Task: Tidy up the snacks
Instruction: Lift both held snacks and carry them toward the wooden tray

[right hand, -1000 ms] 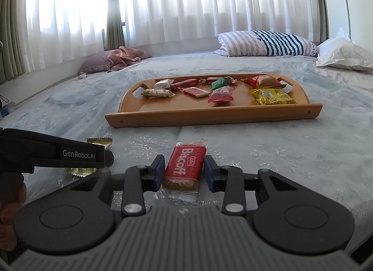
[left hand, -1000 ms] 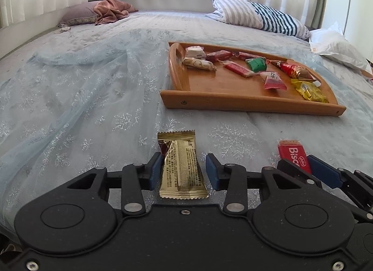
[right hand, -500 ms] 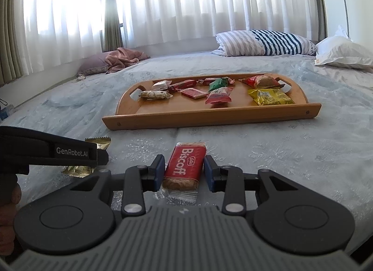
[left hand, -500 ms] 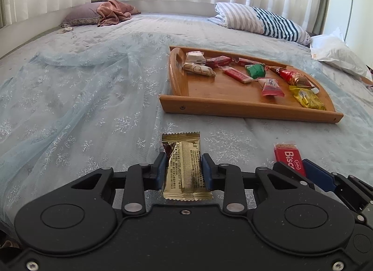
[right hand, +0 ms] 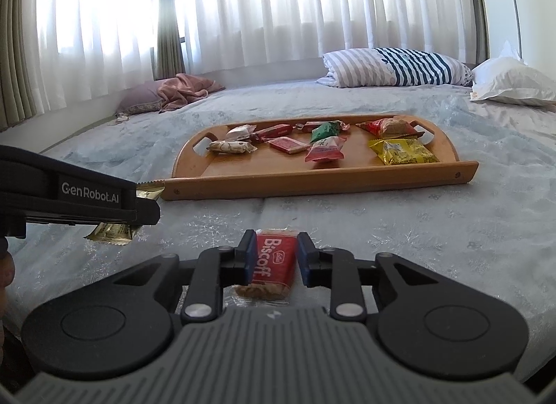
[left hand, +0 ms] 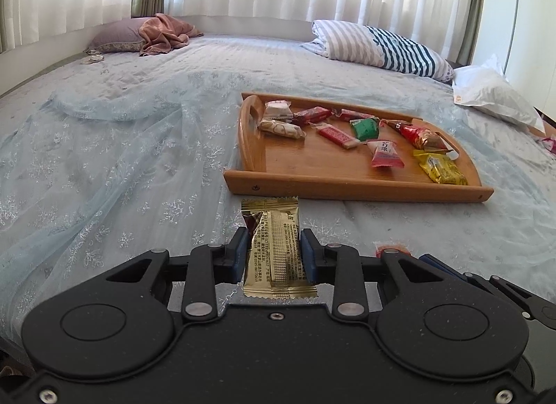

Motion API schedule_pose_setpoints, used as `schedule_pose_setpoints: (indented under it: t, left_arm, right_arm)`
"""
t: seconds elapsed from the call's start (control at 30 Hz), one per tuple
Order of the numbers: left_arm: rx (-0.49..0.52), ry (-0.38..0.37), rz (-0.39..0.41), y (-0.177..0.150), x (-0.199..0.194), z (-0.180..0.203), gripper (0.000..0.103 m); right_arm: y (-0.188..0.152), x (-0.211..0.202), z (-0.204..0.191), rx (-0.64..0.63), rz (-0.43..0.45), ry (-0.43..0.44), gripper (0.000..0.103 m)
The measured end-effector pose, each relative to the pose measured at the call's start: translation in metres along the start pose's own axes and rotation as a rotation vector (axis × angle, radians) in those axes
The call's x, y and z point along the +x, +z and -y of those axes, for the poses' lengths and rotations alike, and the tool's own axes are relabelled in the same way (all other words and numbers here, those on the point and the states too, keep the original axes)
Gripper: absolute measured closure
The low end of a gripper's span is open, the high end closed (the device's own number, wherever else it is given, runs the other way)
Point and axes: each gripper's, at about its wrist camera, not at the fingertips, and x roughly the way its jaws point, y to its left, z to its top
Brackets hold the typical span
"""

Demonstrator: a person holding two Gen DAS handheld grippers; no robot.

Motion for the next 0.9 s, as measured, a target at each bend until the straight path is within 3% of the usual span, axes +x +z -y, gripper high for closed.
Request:
schedule_pose_setpoints:
  t: [0.2, 0.27, 0.3, 0.67, 0.7, 0.73, 0.9]
  left_arm:
    - [0.004, 0.001, -0.019, -0.002, 0.003, 0.001, 0.073]
    - [0.005, 0.001, -0.021, -0.003, 0.004, 0.001, 0.073]
    - [0.005, 0.001, -0.022, -0.003, 0.004, 0.001, 0.073]
    - [0.000, 0.003, -0.033, -0.005, 0.007, 0.000, 0.073]
    - [-0.001, 0.002, -0.034, -0.005, 0.008, 0.000, 0.073]
    - [-0.002, 0.002, -0.035, -0.006, 0.008, 0.000, 0.073]
    - [-0.003, 0.000, -0.035, -0.006, 0.008, -0.001, 0.073]
  right_arm:
    - [-0.002, 0.004, -0.005, -0.011, 0.000, -0.025, 0.064]
    - [-0.003, 0.007, -0.009, -0.033, -0.004, -0.037, 0.053]
    - [-0.003, 0.008, -0.010, -0.042, -0.007, -0.043, 0.051]
    - [-0.009, 0.011, -0.016, -0.088, -0.015, -0.059, 0.048]
    - [-0.009, 0.012, -0.016, -0.093, -0.015, -0.058, 0.050]
    - [-0.009, 0.011, -0.016, -0.096, -0.015, -0.054, 0.065]
    - [-0.007, 0.007, -0.014, -0.076, -0.012, -0.025, 0.072]
